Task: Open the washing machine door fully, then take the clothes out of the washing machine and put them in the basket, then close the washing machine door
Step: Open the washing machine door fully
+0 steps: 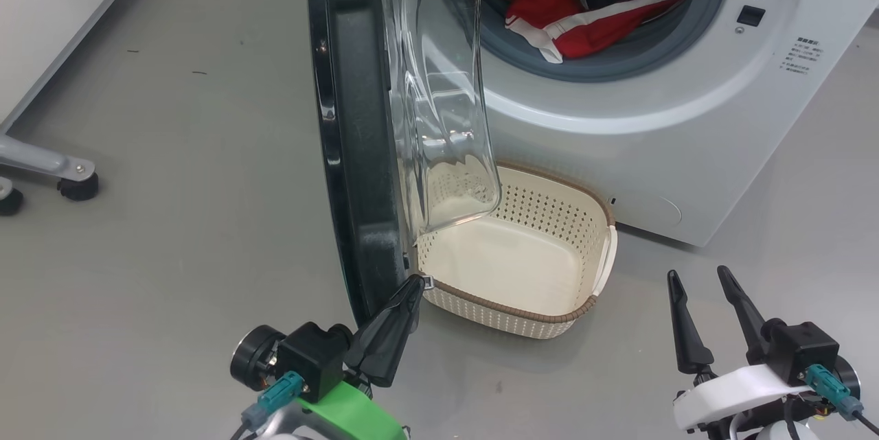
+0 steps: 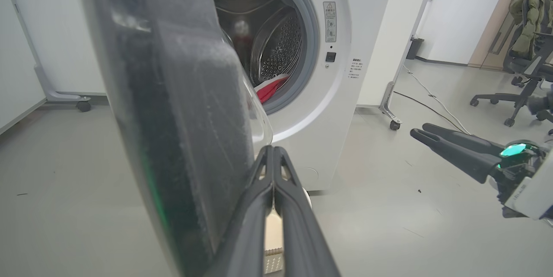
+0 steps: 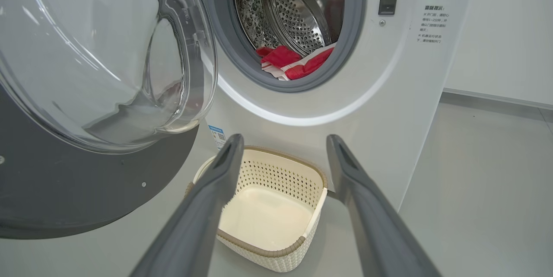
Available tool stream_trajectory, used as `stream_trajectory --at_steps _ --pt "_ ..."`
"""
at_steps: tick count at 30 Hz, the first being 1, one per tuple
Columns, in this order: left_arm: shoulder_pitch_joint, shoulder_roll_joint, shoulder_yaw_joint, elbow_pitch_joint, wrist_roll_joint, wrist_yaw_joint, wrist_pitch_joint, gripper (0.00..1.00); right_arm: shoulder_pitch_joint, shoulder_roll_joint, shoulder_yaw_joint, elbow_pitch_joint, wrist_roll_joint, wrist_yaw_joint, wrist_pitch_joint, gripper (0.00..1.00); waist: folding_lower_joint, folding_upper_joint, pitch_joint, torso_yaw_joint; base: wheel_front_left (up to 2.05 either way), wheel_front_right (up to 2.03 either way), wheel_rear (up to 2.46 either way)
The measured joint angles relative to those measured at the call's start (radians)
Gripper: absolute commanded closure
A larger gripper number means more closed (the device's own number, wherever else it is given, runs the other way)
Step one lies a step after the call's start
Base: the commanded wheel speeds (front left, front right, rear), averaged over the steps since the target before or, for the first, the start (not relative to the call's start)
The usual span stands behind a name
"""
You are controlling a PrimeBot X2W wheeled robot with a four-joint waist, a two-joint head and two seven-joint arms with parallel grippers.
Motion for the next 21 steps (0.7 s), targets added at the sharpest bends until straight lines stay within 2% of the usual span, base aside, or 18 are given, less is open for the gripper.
stream_trajectory --at_steps 9,21 --pt "0.002 -0.014 0.038 0.013 -0.026 0.029 -0.012 1.0 -0.003 0.006 -0.01 -0.001 -0.003 0.004 0.0 0.0 0.0 0.0 0.003 0.012 0.0 0.0 0.0" --pt "0.004 0.01 0.177 0.061 -0.053 0.103 -0.052 1.0 -0.005 0.007 -0.018 -0.001 -0.01 0.005 0.0 0.0 0.0 0.0 0.007 0.024 0.0 0.0 0.0"
